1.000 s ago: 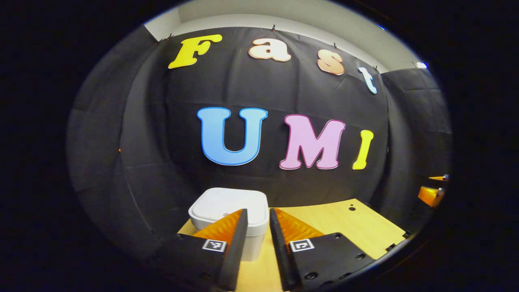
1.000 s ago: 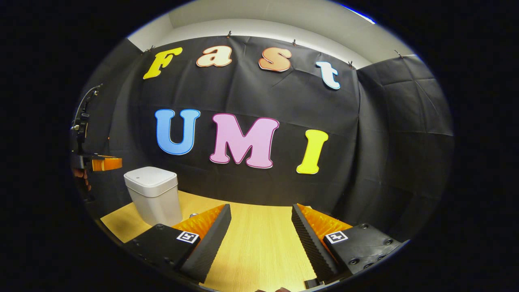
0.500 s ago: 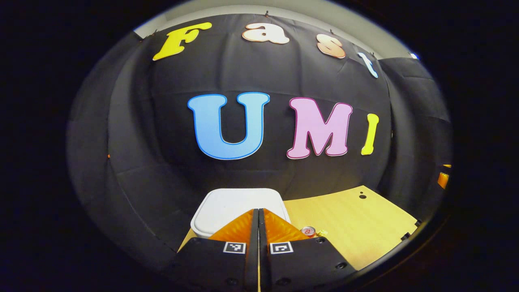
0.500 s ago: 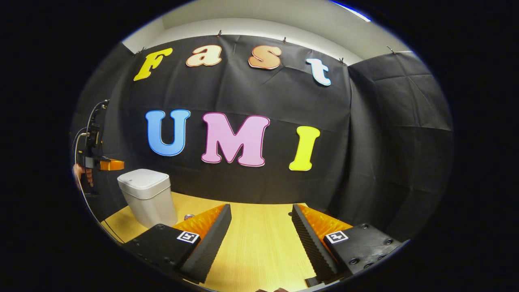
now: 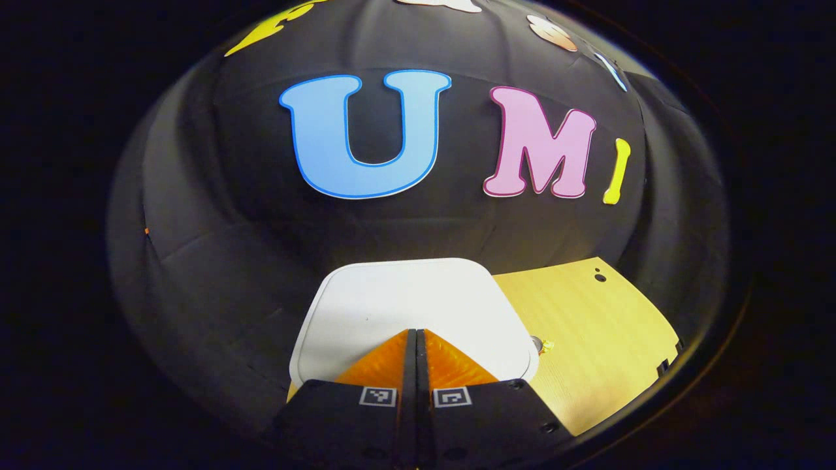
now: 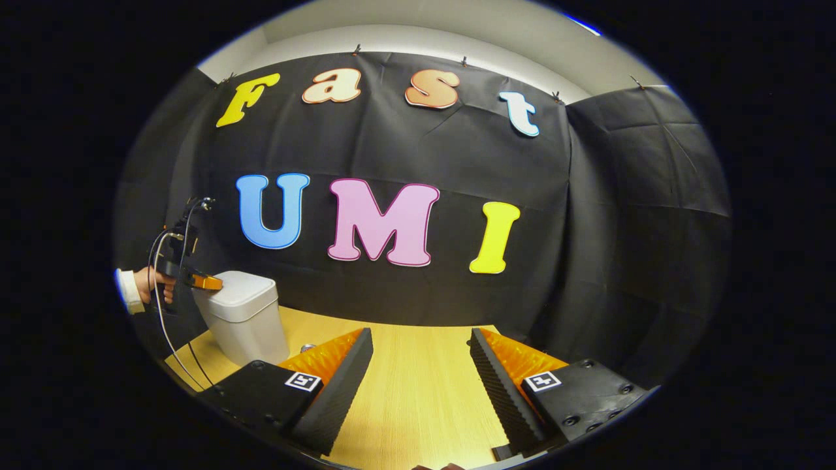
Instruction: Press the lid of the desktop garbage bin to open it, pick up the crumpled paper on the desktop and throw it into the bin, then pick up the pop can on the desktop and drop it into the bin, and finally close the garbage bin lid.
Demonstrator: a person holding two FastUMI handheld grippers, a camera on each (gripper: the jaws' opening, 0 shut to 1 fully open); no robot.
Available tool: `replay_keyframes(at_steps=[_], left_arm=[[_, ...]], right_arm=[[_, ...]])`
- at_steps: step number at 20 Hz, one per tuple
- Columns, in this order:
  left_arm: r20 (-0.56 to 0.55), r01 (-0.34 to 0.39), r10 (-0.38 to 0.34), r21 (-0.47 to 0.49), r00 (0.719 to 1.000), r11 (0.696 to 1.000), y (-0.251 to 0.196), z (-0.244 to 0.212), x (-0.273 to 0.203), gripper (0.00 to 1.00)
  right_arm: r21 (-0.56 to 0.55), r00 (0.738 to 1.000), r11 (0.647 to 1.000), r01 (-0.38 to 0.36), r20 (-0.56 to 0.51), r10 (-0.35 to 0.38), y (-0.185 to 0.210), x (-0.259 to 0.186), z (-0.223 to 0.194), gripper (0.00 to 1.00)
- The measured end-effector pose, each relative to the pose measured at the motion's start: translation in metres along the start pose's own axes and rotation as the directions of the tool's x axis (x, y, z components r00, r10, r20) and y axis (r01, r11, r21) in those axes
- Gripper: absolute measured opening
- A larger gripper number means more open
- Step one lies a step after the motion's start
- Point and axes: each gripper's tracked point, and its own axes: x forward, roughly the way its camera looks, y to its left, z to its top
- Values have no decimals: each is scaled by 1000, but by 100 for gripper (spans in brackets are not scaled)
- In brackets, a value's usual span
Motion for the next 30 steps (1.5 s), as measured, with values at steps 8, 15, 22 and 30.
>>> replay_keyframes(at_steps=[8,15,22,30], left_arm=[[53,-40,42,-27,998,999,2,9,-5,8],[210,-60,60,-6,976,998,-6,50,-30,77],[303,-137,179,-156,936,978,-10,72,-109,98],[286,-251,312,-230,906,940,-61,20,-207,97]], right_arm=[[-40,986,991,-126,-119,120,43,8,-28,97],[0,913,945,-327,-258,316,71,22,-58,97],[4,838,885,-466,-318,443,62,66,-86,97],[-52,705,752,-657,-396,589,74,150,-139,97]])
